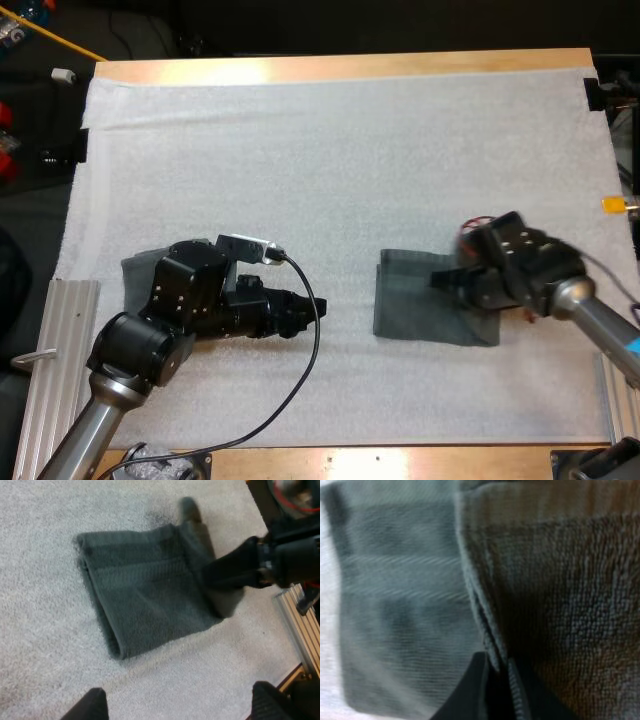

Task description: Pick towel from pile, fold and stack

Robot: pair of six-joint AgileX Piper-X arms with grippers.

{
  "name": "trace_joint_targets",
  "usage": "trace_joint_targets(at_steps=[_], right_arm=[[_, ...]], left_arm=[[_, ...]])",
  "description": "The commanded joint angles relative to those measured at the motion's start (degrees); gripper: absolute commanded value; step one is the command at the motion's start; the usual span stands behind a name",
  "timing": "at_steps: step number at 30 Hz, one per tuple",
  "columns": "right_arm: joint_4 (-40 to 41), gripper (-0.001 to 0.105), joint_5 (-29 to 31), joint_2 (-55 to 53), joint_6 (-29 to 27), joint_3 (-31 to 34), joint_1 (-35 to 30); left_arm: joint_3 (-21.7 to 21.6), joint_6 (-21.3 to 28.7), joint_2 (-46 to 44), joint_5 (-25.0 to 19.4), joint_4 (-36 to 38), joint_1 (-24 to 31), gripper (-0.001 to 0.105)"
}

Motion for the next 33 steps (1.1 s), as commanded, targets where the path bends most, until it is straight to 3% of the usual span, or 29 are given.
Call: trace_joint_targets(at_steps=[1,7,18,20,22,23,25,26,33], right_arm=[[-2.44,0.0,-2.11,1.11,2.53,-0.11,1.06],[-11.26,0.0,-5.59,5.17,8.62,-0.11,4.83],[-19.53,0.0,-8.55,11.13,11.65,-0.11,6.45],[-20.0,0.008,-8.6,11.44,11.65,-0.11,6.45],[-20.32,0.03,-10.39,11.45,11.29,-0.11,6.45],[-20.47,0.035,-10.97,11.45,11.16,-0.11,6.45],[-21.33,0.06,-13.73,11.45,10.94,-0.11,6.45],[-21.68,0.066,-14.57,11.45,10.89,-0.11,6.47],[-22.31,0.07,-15.28,11.58,10.79,-0.11,9.81]], left_arm=[[-0.13,0.05,-0.32,0.54,0.2,-0.27,0.058],[-0.13,0.05,-0.32,0.54,0.2,-0.27,0.058],[-0.13,0.05,-0.32,0.54,0.2,-0.27,0.058],[-0.13,0.05,-0.32,0.54,0.2,-0.27,0.058],[-0.13,0.05,-0.32,0.39,0.2,-0.27,0.058],[-0.13,0.05,-0.32,0.35,0.2,-0.27,0.058],[-0.13,0.05,-0.32,0.38,0.2,-0.27,0.058],[-0.13,0.05,-0.32,0.38,0.2,-0.27,0.058],[-0.13,0.05,-0.32,0.32,0.2,-0.27,0.058]])
